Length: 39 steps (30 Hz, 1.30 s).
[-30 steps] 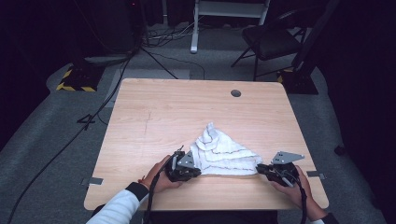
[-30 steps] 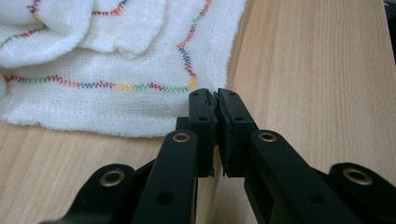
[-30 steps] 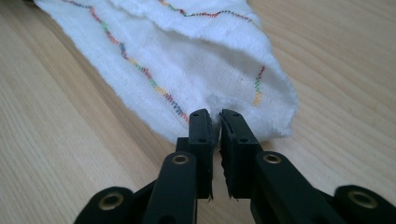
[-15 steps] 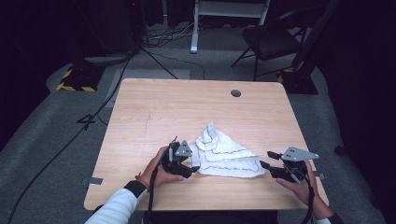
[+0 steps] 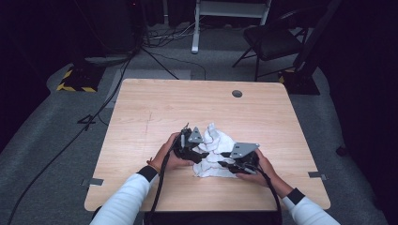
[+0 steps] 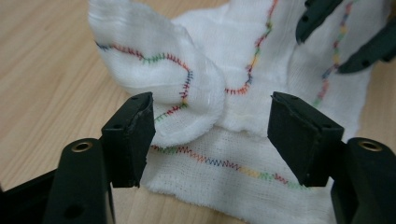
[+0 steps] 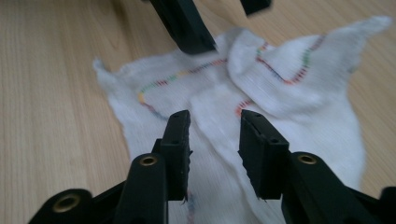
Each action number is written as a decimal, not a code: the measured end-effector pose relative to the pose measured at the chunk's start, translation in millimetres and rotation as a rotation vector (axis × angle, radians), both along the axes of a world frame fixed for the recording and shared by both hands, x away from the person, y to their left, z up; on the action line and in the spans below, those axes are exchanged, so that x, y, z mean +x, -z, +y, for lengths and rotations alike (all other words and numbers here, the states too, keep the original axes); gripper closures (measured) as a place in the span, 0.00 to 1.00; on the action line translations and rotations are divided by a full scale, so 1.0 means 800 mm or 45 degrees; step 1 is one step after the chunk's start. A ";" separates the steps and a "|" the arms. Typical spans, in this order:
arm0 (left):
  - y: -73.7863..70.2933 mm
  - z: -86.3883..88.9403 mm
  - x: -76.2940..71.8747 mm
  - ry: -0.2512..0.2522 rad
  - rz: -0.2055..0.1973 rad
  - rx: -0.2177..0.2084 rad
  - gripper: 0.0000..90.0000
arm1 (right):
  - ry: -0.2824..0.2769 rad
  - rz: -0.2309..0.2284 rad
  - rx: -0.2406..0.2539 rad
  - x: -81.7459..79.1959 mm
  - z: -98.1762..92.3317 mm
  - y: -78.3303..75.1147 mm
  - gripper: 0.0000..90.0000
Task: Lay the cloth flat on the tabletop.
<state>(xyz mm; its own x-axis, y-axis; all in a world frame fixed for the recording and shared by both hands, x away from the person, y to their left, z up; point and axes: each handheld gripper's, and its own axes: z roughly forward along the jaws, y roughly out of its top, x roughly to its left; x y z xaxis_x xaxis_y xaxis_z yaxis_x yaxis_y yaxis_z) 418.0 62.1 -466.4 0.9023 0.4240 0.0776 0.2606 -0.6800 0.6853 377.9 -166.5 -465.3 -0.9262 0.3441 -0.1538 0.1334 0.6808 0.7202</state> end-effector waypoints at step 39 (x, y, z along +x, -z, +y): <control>-0.003 0.038 0.046 -0.134 -0.020 -0.072 0.57 | 0.285 -0.020 0.018 0.047 -0.063 -0.008 0.98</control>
<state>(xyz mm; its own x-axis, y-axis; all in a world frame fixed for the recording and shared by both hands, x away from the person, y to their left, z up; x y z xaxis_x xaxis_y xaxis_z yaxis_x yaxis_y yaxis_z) 454.9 92.3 -463.8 0.8517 0.5201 0.0643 0.3174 -0.6096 0.7264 415.3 -217.0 -459.1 -0.8241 0.5430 -0.1611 0.2686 0.6251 0.7328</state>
